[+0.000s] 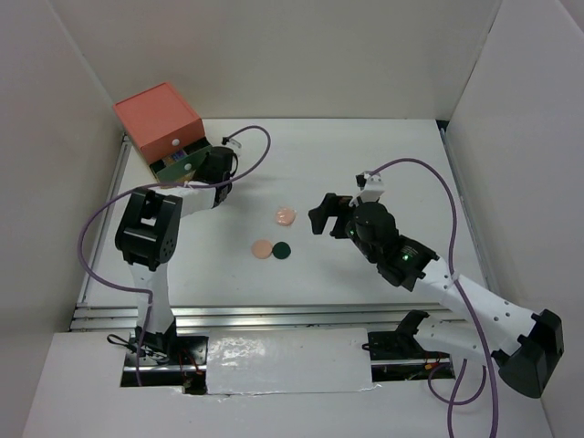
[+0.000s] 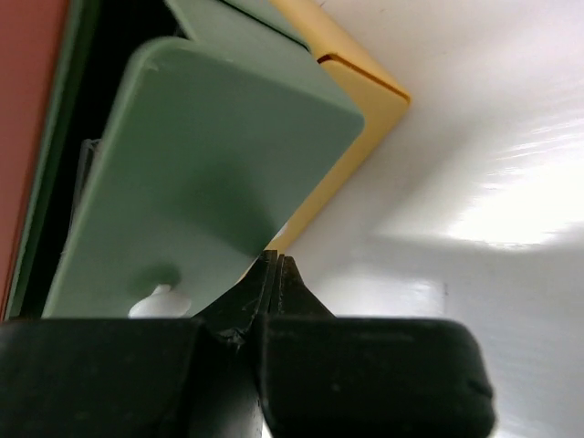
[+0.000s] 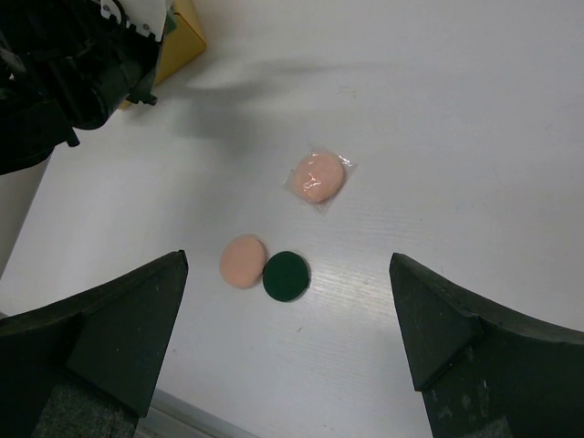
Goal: Organize the makeup
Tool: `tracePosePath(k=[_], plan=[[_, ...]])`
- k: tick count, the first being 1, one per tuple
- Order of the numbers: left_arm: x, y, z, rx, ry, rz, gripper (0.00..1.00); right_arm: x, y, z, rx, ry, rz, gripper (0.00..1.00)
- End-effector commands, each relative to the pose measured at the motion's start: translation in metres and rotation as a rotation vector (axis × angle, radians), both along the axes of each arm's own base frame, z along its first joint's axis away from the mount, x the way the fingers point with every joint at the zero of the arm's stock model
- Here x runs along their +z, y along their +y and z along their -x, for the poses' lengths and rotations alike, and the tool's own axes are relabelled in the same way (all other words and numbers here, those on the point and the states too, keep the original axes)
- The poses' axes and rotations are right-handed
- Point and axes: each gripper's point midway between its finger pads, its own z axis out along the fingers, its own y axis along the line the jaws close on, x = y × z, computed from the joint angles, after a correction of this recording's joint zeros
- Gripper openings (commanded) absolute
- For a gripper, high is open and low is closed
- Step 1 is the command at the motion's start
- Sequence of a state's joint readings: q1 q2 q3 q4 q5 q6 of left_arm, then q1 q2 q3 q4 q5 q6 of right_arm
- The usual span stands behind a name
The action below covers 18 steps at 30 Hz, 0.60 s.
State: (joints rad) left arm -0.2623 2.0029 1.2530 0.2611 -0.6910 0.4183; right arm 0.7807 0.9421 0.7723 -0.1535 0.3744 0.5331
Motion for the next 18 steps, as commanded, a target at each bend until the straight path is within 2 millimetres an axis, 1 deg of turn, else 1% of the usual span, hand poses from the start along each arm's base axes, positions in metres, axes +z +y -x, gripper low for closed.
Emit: tracePosePath(k=[1, 5, 7, 11, 18], plan=[[0.02, 0.014, -0.02, 0.044, -0.104, -0.056, 0.0, 0.023, 0.006, -0.006, 0.007, -0.053, -0.036, 1.0], [0.02, 0.021, -0.028, 0.059, -0.12, -0.077, 0.0, 0.021, 0.008, -0.008, 0.009, -0.048, -0.03, 1.0], [0.019, 0.025, -0.034, 0.065, -0.13, -0.066, 0.0, 0.017, 0.011, -0.01, 0.017, -0.036, -0.02, 1.0], [0.022, 0.033, -0.037, 0.09, -0.146, -0.087, 0.0, 0.012, 0.016, -0.012, 0.028, -0.019, -0.009, 1.0], [0.04, 0.035, -0.044, 0.073, -0.175, -0.079, 0.0, 0.007, 0.019, -0.014, 0.032, -0.008, 0.002, 1.0]])
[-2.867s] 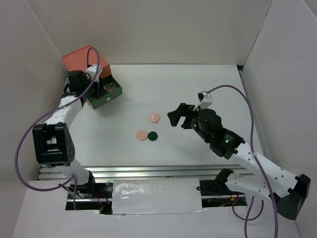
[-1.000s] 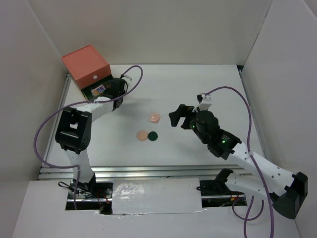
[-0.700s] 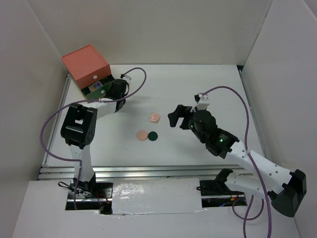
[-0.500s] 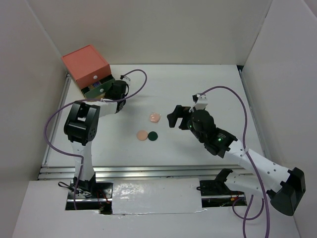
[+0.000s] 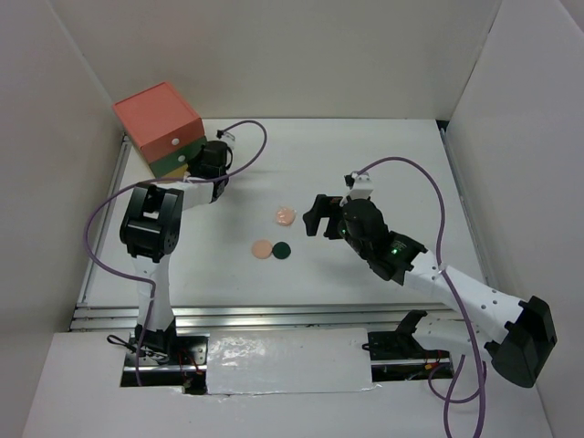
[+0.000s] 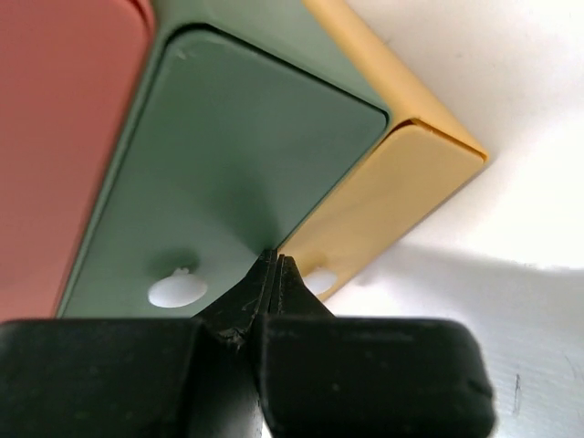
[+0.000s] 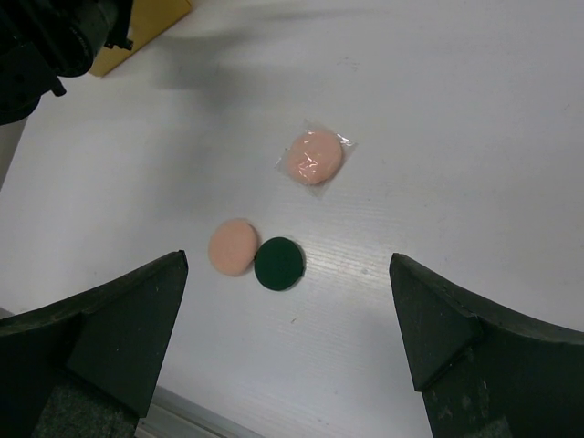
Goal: Organize the makeup
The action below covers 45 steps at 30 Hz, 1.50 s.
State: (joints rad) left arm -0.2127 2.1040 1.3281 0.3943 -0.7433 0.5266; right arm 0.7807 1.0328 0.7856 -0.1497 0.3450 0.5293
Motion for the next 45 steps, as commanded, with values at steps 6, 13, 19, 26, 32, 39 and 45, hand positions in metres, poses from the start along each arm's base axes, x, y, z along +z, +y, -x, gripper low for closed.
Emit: tracePosePath(k=[6, 13, 19, 26, 32, 39, 45], plan=[[0.035, 0.013, -0.016, 0.019, -0.117, 0.028, 0.0, 0.029, 0.007, -0.008, 0.006, -0.062, -0.046, 1.0], [0.021, -0.014, 0.005, -0.063, -0.1, 0.091, 0.12, 0.028, 0.01, -0.008, 0.018, -0.056, -0.049, 1.0], [0.001, -0.013, 0.016, -0.037, -0.068, 0.046, 0.46, 0.029, 0.009, -0.006, 0.02, -0.058, -0.056, 1.0], [-0.023, 0.0, 0.013, 0.023, -0.057, -0.086, 0.46, 0.032, 0.008, -0.005, 0.017, -0.069, -0.065, 1.0], [-0.025, 0.013, 0.014, 0.079, -0.098, -0.198, 0.49, 0.032, 0.01, -0.005, 0.026, -0.066, -0.065, 1.0], [-0.022, 0.015, 0.012, 0.08, -0.124, -0.288, 0.5, 0.032, 0.011, -0.004, 0.036, -0.066, -0.07, 1.0], [-0.021, 0.014, 0.007, 0.063, -0.13, -0.329, 0.51, 0.029, 0.014, -0.004, 0.045, -0.055, -0.064, 1.0]])
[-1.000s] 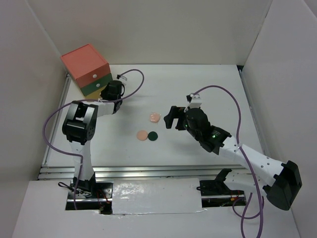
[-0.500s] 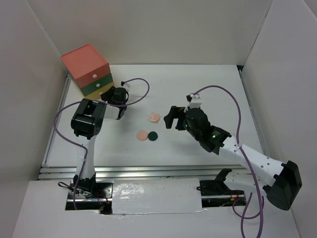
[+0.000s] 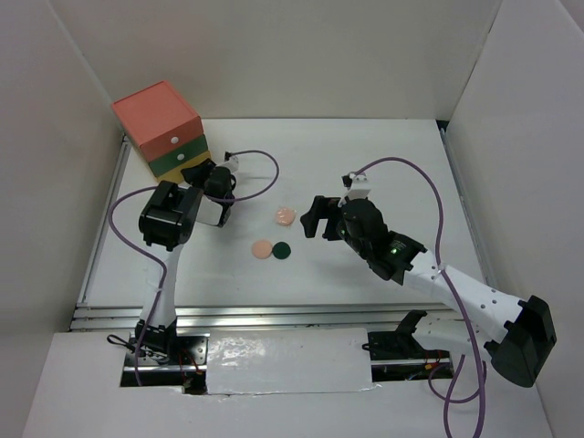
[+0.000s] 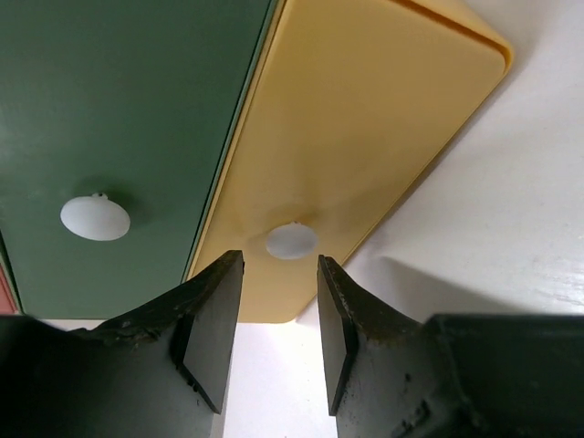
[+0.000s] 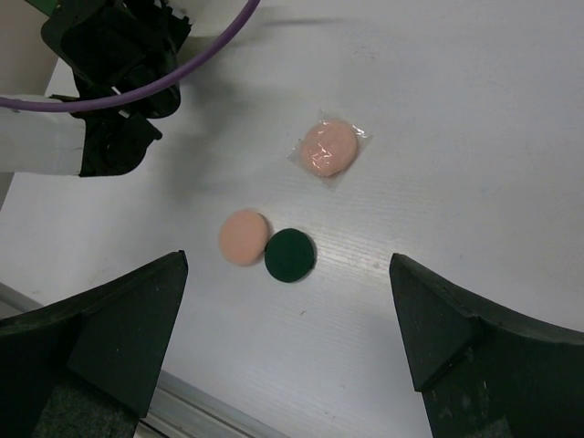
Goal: Organize the makeup
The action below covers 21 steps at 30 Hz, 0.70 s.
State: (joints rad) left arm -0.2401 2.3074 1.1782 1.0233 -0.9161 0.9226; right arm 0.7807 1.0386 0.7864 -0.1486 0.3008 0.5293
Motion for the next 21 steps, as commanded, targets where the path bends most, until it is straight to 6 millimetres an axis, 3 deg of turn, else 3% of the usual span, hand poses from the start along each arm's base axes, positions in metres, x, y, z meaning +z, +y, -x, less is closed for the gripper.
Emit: tracePosePath(k=[1, 9, 16, 18, 21], plan=[[0.011, -0.002, -0.009, 0.0, -0.067, -0.027, 0.5, 0.031, 0.007, -0.008, 0.006, -0.068, -0.056, 1.0], [-0.004, -0.006, -0.016, -0.02, -0.041, -0.039, 0.49, 0.032, 0.008, -0.007, 0.013, -0.069, -0.063, 1.0], [0.004, -0.007, -0.022, -0.021, -0.06, -0.052, 0.46, 0.03, 0.012, -0.008, 0.022, -0.06, -0.057, 1.0], [0.004, -0.007, -0.022, -0.025, -0.059, -0.046, 0.39, 0.03, 0.012, -0.009, 0.02, -0.059, -0.057, 1.0], [0.004, -0.006, -0.023, -0.022, -0.058, -0.049, 0.37, 0.029, 0.012, -0.009, 0.022, -0.058, -0.058, 1.0]])
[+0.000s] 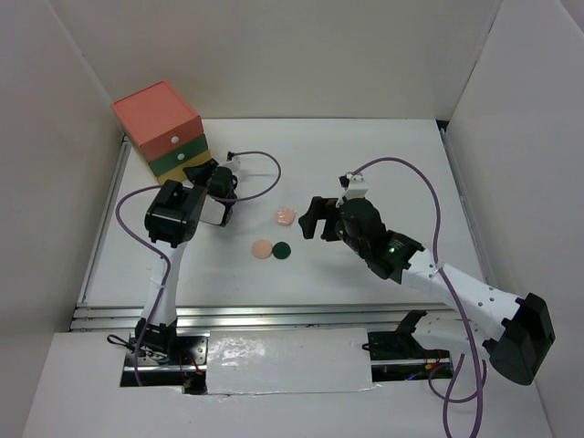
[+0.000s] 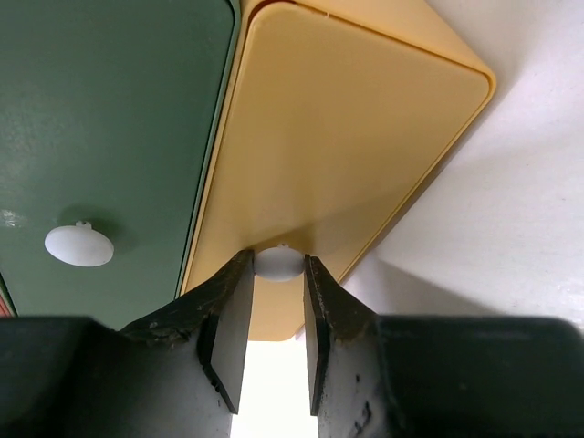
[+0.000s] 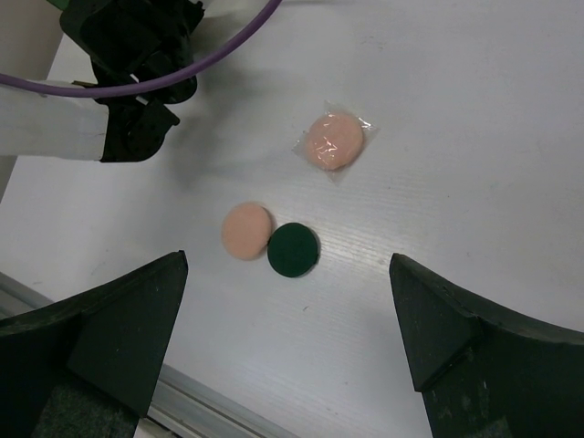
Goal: Organize the makeup
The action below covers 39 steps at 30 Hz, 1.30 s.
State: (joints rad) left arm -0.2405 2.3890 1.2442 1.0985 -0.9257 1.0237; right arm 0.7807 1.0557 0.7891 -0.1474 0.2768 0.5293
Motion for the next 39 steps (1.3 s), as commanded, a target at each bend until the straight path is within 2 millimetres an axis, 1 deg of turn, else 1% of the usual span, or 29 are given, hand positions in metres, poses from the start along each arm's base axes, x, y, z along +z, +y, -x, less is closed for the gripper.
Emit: tracePosePath(k=[1, 5, 6, 9, 11, 15, 18, 21, 23, 29, 36, 39], plan=[[0.009, -0.003, -0.01, -0.021, -0.059, 0.019, 0.37, 0.034, 0.007, -0.009, 0.001, -0.075, -0.062, 1.0], [0.005, -0.001, -0.01, -0.015, -0.052, 0.028, 0.35, 0.035, 0.006, -0.009, -0.001, -0.077, -0.064, 1.0], [0.003, -0.001, -0.01, -0.016, -0.047, 0.028, 0.29, 0.034, 0.006, -0.009, -0.001, -0.076, -0.063, 1.0], [-0.001, -0.002, -0.009, -0.009, -0.043, 0.035, 0.2, 0.034, 0.007, -0.009, -0.002, -0.077, -0.063, 1.0], [-0.004, -0.005, -0.008, -0.017, -0.039, 0.033, 0.19, 0.034, 0.006, -0.009, -0.002, -0.074, -0.061, 1.0], [-0.003, -0.011, -0.005, -0.018, -0.045, 0.025, 0.08, 0.034, 0.006, -0.009, -0.005, -0.078, -0.063, 1.0], [0.003, -0.019, -0.001, -0.028, -0.06, 0.016, 0.04, 0.035, 0.006, -0.009, -0.003, -0.078, -0.063, 1.0], [0.007, -0.024, 0.002, -0.032, -0.065, 0.011, 0.02, 0.036, 0.005, -0.009, -0.006, -0.08, -0.067, 1.0], [0.004, -0.027, 0.007, -0.034, -0.051, 0.007, 0.0, 0.037, 0.004, -0.007, -0.007, -0.085, -0.07, 1.0], [0.001, -0.044, 0.02, -0.054, -0.024, -0.008, 0.0, 0.041, 0.0, -0.006, -0.016, -0.1, -0.081, 1.0], [-0.004, -0.059, 0.036, -0.054, -0.001, -0.011, 0.0, 0.047, -0.004, -0.002, -0.017, -0.113, -0.098, 1.0], [-0.002, -0.066, 0.043, -0.057, 0.001, -0.002, 0.0, 0.047, -0.006, -0.003, -0.025, -0.114, -0.099, 1.0]])
